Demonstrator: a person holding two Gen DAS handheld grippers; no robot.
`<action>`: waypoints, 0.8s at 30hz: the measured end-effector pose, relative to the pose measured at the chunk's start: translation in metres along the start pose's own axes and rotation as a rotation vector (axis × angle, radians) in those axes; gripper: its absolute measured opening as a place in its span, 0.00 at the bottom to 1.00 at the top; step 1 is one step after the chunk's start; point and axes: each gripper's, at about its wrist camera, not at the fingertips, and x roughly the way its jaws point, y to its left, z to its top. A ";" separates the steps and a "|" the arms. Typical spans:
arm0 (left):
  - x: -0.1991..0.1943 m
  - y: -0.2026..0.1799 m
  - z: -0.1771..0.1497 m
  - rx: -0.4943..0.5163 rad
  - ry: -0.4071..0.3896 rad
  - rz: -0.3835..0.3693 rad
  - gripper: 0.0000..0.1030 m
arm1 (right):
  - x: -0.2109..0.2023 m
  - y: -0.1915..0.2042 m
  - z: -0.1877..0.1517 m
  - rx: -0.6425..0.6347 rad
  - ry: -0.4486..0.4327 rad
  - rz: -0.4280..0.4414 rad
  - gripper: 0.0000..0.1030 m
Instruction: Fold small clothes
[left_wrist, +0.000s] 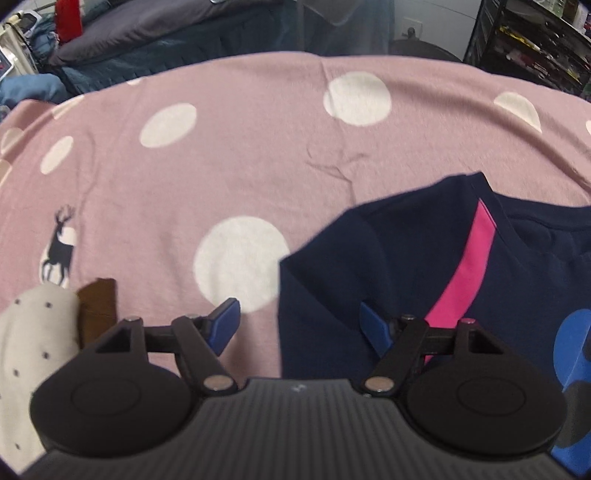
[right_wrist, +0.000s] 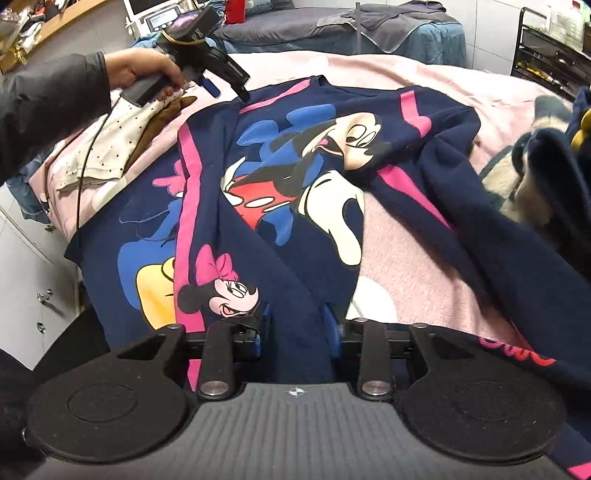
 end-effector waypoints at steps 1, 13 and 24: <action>0.002 -0.003 -0.001 0.012 -0.002 0.004 0.47 | -0.006 -0.002 0.003 0.005 -0.014 0.003 0.11; -0.011 0.010 0.024 -0.124 -0.132 0.096 0.26 | -0.037 -0.036 -0.025 0.253 -0.081 -0.118 0.05; -0.120 -0.069 -0.098 0.159 -0.221 -0.163 0.88 | -0.106 -0.039 -0.068 0.396 -0.310 -0.209 0.48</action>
